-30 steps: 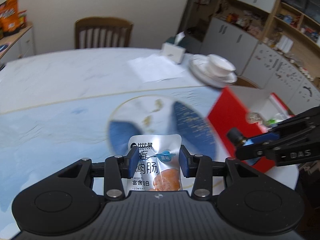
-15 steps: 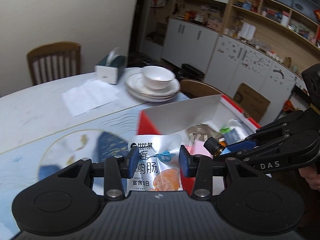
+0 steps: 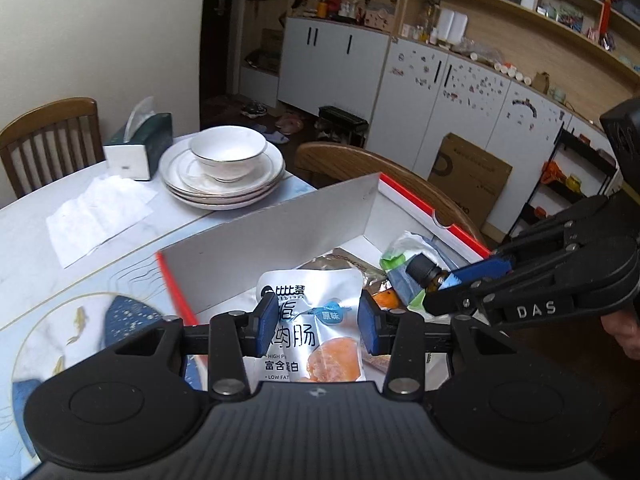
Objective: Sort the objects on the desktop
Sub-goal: 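Lower the packet and bottle into the box and open both tools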
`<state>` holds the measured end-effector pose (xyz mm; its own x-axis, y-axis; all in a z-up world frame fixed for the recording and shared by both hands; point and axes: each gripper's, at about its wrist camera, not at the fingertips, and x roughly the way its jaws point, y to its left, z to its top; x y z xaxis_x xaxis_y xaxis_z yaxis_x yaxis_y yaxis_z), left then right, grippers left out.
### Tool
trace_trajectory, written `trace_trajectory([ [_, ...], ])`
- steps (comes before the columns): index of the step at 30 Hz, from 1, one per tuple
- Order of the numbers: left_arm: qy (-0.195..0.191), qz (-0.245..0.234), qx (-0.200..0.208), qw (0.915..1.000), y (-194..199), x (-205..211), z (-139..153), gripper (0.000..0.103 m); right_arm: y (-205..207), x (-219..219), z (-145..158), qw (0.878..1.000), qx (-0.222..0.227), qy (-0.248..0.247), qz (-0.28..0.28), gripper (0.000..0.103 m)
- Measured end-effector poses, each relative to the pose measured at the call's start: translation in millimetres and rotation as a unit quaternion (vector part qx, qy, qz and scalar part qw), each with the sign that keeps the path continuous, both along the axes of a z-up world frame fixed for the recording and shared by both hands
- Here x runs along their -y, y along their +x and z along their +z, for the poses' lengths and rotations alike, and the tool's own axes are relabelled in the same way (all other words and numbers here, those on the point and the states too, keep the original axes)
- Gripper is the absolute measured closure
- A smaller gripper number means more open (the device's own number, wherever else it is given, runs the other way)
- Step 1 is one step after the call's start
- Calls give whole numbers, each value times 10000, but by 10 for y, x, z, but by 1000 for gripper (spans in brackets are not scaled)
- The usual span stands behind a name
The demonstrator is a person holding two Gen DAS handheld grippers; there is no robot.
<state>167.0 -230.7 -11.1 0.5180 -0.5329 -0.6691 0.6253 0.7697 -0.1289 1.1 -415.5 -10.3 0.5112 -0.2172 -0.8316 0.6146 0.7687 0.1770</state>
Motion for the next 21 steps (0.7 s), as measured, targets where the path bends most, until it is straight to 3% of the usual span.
trace_trajectory([
  [5, 264, -155, 43, 9995, 119, 261, -78, 63, -17, 192, -96, 9999, -108, -44, 15, 80],
  [7, 363, -189, -44, 9992, 190, 328, -149, 81, 13, 253, -162, 9998, -178, -26, 30, 80],
  [13, 450, -11, -465, 9979, 341, 338, -370, 81, 142, 369, -348, 9994, -316, 29, 132, 80],
  [21, 366, 141, -723, 9966, 365, 265, -485, 81, 313, 440, -546, 9989, -374, 104, 262, 80],
])
